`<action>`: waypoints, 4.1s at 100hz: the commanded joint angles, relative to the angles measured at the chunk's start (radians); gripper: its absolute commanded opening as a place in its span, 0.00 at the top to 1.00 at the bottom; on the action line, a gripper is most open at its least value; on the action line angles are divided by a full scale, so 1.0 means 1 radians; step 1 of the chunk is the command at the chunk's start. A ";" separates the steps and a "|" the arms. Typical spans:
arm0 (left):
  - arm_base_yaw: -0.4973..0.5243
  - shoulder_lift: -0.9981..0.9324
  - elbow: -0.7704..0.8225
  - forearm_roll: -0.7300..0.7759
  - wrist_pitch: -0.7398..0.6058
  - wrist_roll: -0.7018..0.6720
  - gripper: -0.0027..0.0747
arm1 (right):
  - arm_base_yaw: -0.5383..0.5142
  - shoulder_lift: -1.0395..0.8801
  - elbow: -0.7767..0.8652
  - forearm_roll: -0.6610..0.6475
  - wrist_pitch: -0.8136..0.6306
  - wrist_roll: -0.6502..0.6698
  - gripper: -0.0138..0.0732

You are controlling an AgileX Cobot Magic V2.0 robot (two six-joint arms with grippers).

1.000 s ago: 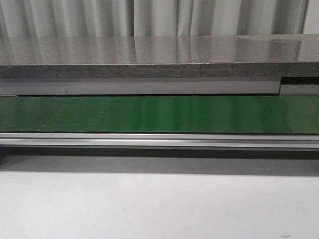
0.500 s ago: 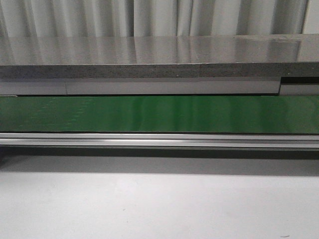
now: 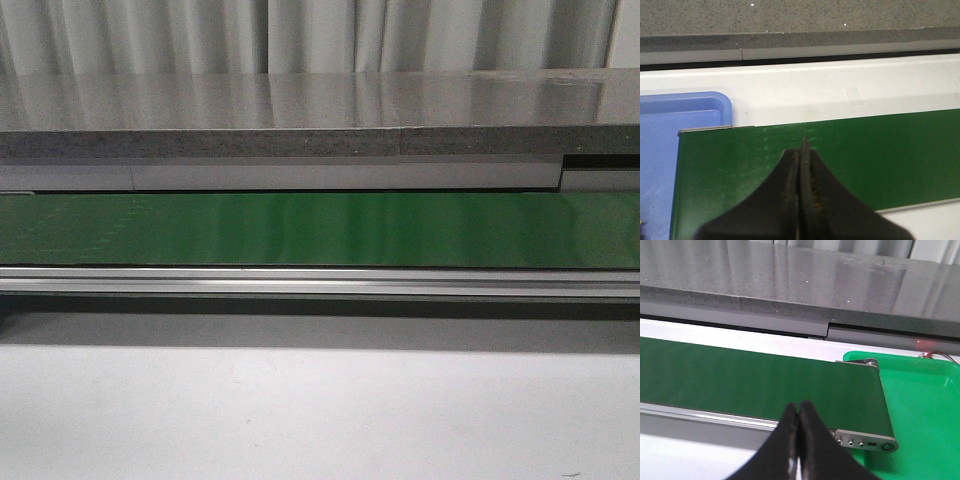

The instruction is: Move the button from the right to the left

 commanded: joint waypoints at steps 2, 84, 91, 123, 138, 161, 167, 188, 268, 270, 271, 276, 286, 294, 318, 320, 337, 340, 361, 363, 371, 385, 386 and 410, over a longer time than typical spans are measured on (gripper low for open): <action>-0.007 -0.089 0.053 -0.039 -0.128 -0.003 0.99 | 0.001 0.007 -0.024 -0.008 -0.082 -0.007 0.92; -0.007 -0.672 0.597 -0.028 -0.297 -0.003 0.99 | 0.001 0.007 -0.024 -0.008 -0.082 -0.007 0.92; -0.007 -0.704 0.622 -0.026 -0.304 -0.003 0.99 | 0.001 0.007 -0.024 -0.008 -0.082 -0.007 0.92; -0.007 -0.850 0.816 0.096 -0.607 -0.019 0.99 | 0.001 0.007 -0.024 -0.008 -0.082 -0.007 0.92; -0.007 -0.938 0.941 0.206 -0.734 -0.106 0.99 | 0.001 0.007 -0.024 -0.008 -0.082 -0.007 0.92; 0.004 -1.058 1.110 0.234 -0.787 -0.218 0.99 | 0.001 0.007 -0.024 -0.008 -0.082 -0.007 0.92; 0.004 -1.091 1.153 0.234 -0.792 -0.218 0.99 | 0.001 0.007 -0.024 -0.008 -0.082 -0.007 0.92; 0.004 -1.179 1.254 0.236 -0.804 -0.218 0.99 | 0.001 0.007 -0.024 -0.008 -0.082 -0.007 0.92; 0.004 -1.181 1.254 0.234 -0.811 -0.218 0.99 | 0.001 0.007 -0.024 -0.008 -0.083 -0.007 0.92; 0.004 -1.181 1.254 0.234 -0.811 -0.218 0.99 | 0.001 0.007 -0.024 -0.008 -0.083 -0.007 0.92; 0.004 -1.181 1.254 0.234 -0.811 -0.218 0.99 | 0.001 0.007 -0.024 -0.008 -0.083 -0.007 0.92; 0.004 -1.181 1.254 0.234 -0.811 -0.218 0.99 | 0.001 0.007 -0.024 -0.008 -0.083 -0.007 0.92; 0.004 -1.181 1.254 0.234 -0.811 -0.218 0.99 | 0.001 0.007 -0.024 -0.008 -0.083 -0.007 0.92; 0.004 -1.181 1.254 0.234 -0.811 -0.218 0.99 | 0.001 0.007 -0.024 -0.008 -0.083 -0.007 0.92; 0.004 -1.181 1.254 0.234 -0.811 -0.218 0.99 | 0.001 0.007 0.032 -0.008 -0.221 -0.006 0.92; 0.004 -1.181 1.254 0.234 -0.811 -0.218 0.99 | 0.001 0.007 0.046 -0.008 -0.246 -0.005 0.92; 0.004 -1.181 1.254 0.234 -0.811 -0.218 0.99 | 0.002 0.007 0.138 -0.069 -0.376 0.079 0.92; 0.004 -1.181 1.254 0.234 -0.811 -0.218 0.99 | 0.002 0.007 0.149 -0.092 -0.396 0.099 0.92; 0.004 -1.181 1.254 0.234 -0.811 -0.218 0.99 | 0.029 0.006 0.246 -0.165 -0.555 0.145 0.92; 0.004 -1.181 1.254 0.234 -0.811 -0.218 0.99 | 0.030 0.005 0.259 -0.166 -0.563 0.148 0.92; 0.004 -1.181 1.254 0.234 -0.811 -0.218 0.99 | 0.030 -0.002 0.307 -0.166 -0.614 0.158 0.92; 0.004 -1.181 1.254 0.234 -0.811 -0.218 0.99 | 0.030 -0.079 0.354 -0.167 -0.591 0.165 0.92; 0.004 -1.181 1.254 0.234 -0.811 -0.218 0.99 | 0.030 -0.088 0.354 -0.167 -0.589 0.165 0.92; 0.004 -1.181 1.254 0.234 -0.811 -0.218 0.99 | 0.029 -0.117 0.354 -0.166 -0.561 0.165 0.92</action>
